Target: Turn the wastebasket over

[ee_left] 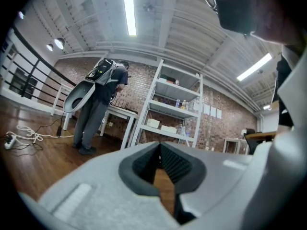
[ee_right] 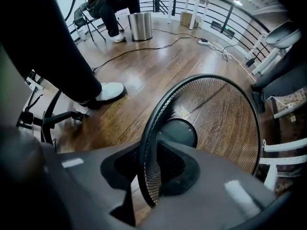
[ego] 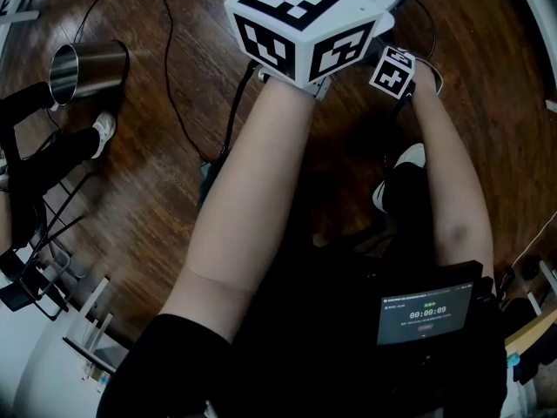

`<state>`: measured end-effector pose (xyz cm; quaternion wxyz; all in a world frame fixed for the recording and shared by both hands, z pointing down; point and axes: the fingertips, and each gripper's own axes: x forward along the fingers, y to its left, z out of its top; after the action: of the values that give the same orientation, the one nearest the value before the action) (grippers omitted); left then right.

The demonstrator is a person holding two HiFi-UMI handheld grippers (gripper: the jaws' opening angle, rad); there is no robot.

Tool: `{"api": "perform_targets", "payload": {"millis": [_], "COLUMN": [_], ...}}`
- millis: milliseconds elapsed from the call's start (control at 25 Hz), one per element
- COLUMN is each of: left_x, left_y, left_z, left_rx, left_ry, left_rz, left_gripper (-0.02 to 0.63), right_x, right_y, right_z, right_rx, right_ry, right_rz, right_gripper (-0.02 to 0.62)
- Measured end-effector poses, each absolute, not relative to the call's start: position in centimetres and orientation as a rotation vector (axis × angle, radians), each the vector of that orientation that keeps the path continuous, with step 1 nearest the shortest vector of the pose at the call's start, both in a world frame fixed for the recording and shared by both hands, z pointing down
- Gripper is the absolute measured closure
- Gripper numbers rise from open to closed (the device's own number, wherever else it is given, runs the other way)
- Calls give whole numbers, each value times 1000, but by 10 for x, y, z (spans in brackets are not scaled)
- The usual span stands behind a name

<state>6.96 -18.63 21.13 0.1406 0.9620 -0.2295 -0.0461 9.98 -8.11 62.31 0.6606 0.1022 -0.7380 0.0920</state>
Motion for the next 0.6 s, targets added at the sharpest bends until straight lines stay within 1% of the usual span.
{"api": "perform_targets", "payload": {"millis": [80,120,360,400,480,520,600], "left_x": [69,68,67,68,71,73,75], "left_y": [-185,-185,-186,-185,-182,-180,-176], "left_z": [212,213,216,217,218,217,215], "left_rx": [2783,2782,2801,2808,2823,2834,2868], "left_ry": [-670,-680,-726,-726,-725,-723,-721], "left_rz": [-120,-114,-57,-38,-8,6,38], "left_gripper": [603,603,603,603,603,603,603], "right_x": [99,100,101,98,91,89,89], "right_y": [-82,-82,-89,-91,-99,-105,-120], "right_z": [607,599,534,518,476,452,397], "right_rx": [256,268,351,385,487,558,727], "right_ry": [-1703,-1715,-1840,-1892,-2042,-2136,-2346], "right_rz": [214,212,199,214,264,295,372], "right_gripper": [472,457,453,466,560,577,585]}}
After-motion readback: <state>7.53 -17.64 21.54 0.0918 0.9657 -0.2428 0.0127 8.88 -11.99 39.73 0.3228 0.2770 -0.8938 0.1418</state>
